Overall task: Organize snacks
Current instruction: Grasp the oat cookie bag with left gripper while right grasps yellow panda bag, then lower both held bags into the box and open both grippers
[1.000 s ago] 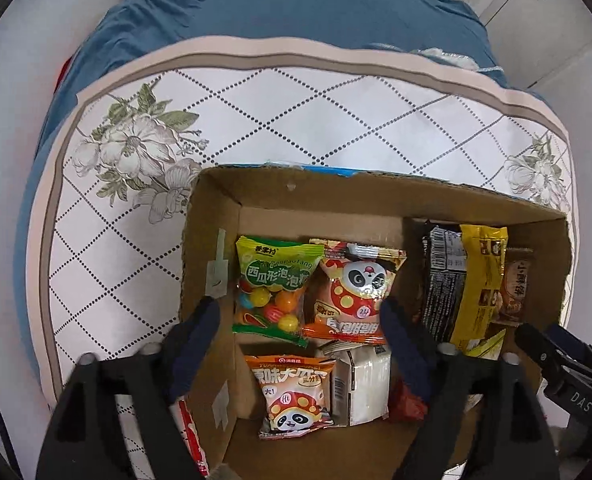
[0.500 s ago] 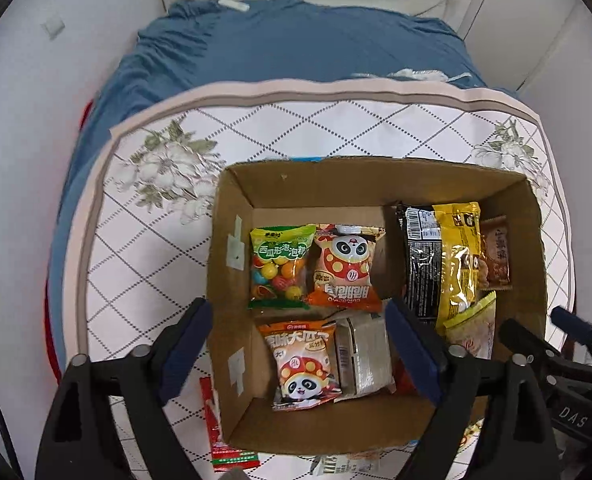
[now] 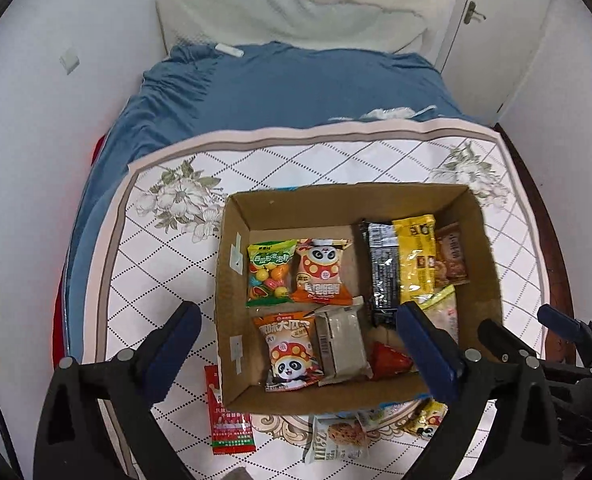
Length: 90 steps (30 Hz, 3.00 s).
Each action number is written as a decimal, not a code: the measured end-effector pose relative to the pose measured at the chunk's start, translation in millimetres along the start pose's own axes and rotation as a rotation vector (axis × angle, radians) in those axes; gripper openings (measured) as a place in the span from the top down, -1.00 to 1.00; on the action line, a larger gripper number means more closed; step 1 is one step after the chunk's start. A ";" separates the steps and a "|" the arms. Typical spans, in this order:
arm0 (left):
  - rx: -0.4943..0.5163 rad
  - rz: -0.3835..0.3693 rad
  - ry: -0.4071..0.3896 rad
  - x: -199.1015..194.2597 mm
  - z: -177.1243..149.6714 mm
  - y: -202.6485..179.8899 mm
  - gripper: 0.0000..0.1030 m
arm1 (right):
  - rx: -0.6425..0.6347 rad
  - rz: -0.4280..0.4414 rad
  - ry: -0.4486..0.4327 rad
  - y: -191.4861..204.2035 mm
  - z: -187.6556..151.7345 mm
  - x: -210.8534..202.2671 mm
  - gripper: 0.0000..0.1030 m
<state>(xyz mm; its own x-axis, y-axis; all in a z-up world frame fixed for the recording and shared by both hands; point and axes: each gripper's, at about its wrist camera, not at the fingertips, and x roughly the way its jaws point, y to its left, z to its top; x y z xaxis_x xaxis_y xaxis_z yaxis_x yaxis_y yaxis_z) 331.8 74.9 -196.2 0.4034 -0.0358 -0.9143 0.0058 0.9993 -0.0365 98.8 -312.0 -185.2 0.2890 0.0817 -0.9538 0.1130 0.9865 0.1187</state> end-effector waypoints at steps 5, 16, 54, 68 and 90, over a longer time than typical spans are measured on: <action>-0.002 -0.021 -0.020 -24.1 -10.0 -8.1 -0.94 | 0.002 0.020 -0.032 -3.2 -11.1 -26.8 -0.88; -0.053 -0.043 0.160 7.1 -88.8 -17.1 -0.94 | 0.087 0.031 0.151 -40.3 -89.2 1.2 -0.88; -0.040 0.012 0.637 191.8 -196.1 -58.9 -0.94 | 0.297 -0.072 0.552 -103.9 -181.7 182.1 -0.47; 0.022 0.017 0.606 193.7 -223.9 -74.2 -0.55 | 0.174 -0.033 0.588 -91.2 -233.4 162.0 -0.24; -0.023 0.063 0.682 158.4 -330.5 -40.2 -0.61 | 0.083 0.054 0.660 -64.9 -352.8 132.9 -0.48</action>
<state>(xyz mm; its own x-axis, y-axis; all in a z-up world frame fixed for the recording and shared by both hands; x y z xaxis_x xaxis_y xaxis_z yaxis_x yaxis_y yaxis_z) 93.0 25.9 -472.9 -0.2646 0.0173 -0.9642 -0.0211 0.9995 0.0238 -205.5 -315.1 -417.0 -0.3436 0.2263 -0.9115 0.1953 0.9665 0.1664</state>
